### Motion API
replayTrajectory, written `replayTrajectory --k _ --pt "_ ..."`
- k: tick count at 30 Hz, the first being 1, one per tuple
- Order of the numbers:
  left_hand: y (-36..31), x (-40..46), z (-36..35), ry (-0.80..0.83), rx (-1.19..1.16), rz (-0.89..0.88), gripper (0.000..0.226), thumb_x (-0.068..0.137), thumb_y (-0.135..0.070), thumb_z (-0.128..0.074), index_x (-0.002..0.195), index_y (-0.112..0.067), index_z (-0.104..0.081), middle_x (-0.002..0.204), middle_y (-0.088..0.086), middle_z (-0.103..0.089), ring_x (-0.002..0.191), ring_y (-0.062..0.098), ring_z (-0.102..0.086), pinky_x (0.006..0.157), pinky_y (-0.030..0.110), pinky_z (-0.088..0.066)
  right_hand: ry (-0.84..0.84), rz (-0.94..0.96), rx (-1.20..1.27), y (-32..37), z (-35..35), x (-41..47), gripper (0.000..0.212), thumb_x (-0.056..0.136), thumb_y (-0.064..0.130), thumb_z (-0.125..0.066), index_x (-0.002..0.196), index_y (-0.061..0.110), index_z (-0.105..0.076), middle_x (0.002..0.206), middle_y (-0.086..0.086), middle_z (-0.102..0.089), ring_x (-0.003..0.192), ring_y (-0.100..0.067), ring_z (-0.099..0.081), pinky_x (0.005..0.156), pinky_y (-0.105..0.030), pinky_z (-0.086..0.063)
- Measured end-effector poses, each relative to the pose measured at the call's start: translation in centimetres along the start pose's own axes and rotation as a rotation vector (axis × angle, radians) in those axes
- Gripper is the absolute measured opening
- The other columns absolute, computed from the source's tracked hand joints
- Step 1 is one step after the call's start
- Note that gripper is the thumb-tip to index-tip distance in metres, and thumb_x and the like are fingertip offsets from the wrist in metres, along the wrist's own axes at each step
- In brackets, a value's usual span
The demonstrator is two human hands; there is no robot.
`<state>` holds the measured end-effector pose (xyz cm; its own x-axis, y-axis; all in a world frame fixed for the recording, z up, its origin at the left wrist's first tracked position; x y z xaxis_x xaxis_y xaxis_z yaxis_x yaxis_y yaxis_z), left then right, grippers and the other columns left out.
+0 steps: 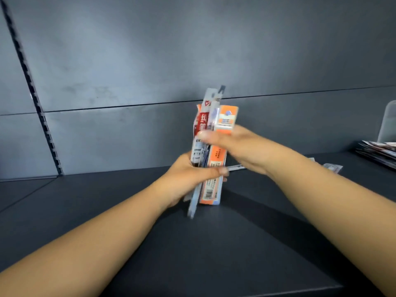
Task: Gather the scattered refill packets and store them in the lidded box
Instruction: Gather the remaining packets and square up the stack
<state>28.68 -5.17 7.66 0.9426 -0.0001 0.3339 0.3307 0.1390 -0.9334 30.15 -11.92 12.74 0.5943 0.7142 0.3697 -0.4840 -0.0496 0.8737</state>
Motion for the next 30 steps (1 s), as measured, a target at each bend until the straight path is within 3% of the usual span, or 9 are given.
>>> replayTrajectory --k 2,7,14,17,20,23,25,27,30 --pt "-0.3 -0.1 -0.7 0.062 0.112 -0.023 0.023 0.072 -0.004 -0.071 0.088 -0.020 -0.067 0.085 -0.005 -0.074 0.087 0.012 -0.070 0.081 0.025 -0.054 -0.054 -0.004 -0.041 0.2 -0.9 0.8 0.010 0.074 0.024 -0.070 0.082 0.023 -0.064 0.079 0.008 -0.068 0.077 -0.007 -0.065 0.081 -0.025 -0.053" --pt "-2.2 -0.6 -0.6 0.101 0.083 -0.095 0.017 0.072 -0.005 -0.067 0.081 -0.020 -0.067 0.070 -0.014 -0.073 0.075 0.001 -0.069 0.068 0.012 -0.050 -0.158 0.083 0.100 1.1 -0.8 1.3 0.012 0.074 0.012 -0.071 0.074 0.021 -0.063 0.066 0.007 -0.067 0.064 -0.007 -0.065 0.066 -0.021 -0.054" --pt "-3.1 -0.6 -1.0 0.077 -0.011 -0.173 0.036 0.064 -0.003 -0.069 0.095 -0.013 -0.056 0.072 -0.008 -0.072 0.074 0.007 -0.068 0.072 0.023 -0.055 -0.218 0.232 0.576 2.5 0.5 0.5 0.016 0.078 -0.005 -0.059 0.074 0.010 -0.059 0.054 -0.001 -0.067 0.055 -0.012 -0.066 0.057 -0.025 -0.056" --pt "-1.9 -1.1 -2.3 0.175 0.006 -0.076 0.021 0.077 0.006 -0.062 0.089 -0.009 -0.055 0.062 -0.002 -0.069 0.063 0.012 -0.068 0.064 0.025 -0.056 -0.096 0.166 0.408 1.6 -0.1 -0.1 0.014 0.074 -0.002 -0.063 0.075 0.012 -0.059 0.064 -0.001 -0.071 0.062 -0.013 -0.069 0.062 -0.025 -0.058" --pt "-1.0 -1.5 -2.6 0.201 0.018 -0.013 0.017 0.077 -0.004 -0.066 0.083 -0.018 -0.059 0.057 -0.005 -0.067 0.058 0.009 -0.065 0.060 0.022 -0.054 -0.033 0.091 0.209 0.1 0.2 -0.7 0.022 0.062 0.014 -0.073 0.079 0.020 -0.061 0.079 -0.005 -0.074 0.080 -0.026 -0.070 0.068 -0.039 -0.058" --pt "-0.2 -1.6 -3.1 0.210 0.015 0.032 0.021 0.070 -0.013 -0.072 0.084 -0.021 -0.060 0.053 -0.004 -0.063 0.055 0.008 -0.063 0.057 0.023 -0.053 0.039 0.052 0.147 -0.4 0.8 -0.9 0.022 0.064 0.024 -0.075 0.082 0.023 -0.062 0.079 -0.001 -0.074 0.078 -0.027 -0.065 0.046 -0.029 -0.044" --pt "0.1 -1.3 -2.8 0.163 -0.029 0.036 0.017 0.070 -0.013 -0.073 0.081 -0.018 -0.061 0.048 -0.006 -0.055 0.048 0.008 -0.054 0.056 0.024 -0.053 0.088 -0.030 0.255 -1.2 2.2 -0.8 0.039 0.055 0.036 -0.081 0.087 0.020 -0.064 0.082 0.003 -0.073 0.077 -0.016 -0.068 0.056 -0.025 -0.052" --pt "0.1 -0.6 -1.6 0.075 -0.072 0.036 0.011 0.077 -0.011 -0.067 0.075 -0.018 -0.059 0.046 -0.009 -0.047 0.043 0.006 -0.043 0.052 0.021 -0.047 -0.041 -0.103 0.209 -2.7 5.7 -0.4 0.041 0.054 0.046 -0.076 0.086 0.022 -0.067 0.090 0.005 -0.072 0.090 -0.014 -0.066 0.082 -0.029 -0.055" --pt "0.5 0.3 1.0 -0.075 -0.086 0.022 0.015 0.080 -0.009 -0.062 0.070 -0.017 -0.054 0.045 -0.011 -0.042 0.039 0.007 -0.033 0.049 0.023 -0.039 -0.329 -0.228 -0.376 -6.3 11.3 -0.3 0.018 0.077 0.033 -0.066 0.090 0.019 -0.068 0.094 0.009 -0.066 0.097 -0.009 -0.058 0.095 -0.023 -0.041"
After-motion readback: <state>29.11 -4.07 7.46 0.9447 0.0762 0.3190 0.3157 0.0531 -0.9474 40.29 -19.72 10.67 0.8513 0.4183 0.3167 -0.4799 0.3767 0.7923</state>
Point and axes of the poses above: each hand's wrist, its own x-axis towards the middle knuckle, its own z-axis out of the back of the hand, y = z × x, the point moved 8 cm from there along x, towards the middle knuckle
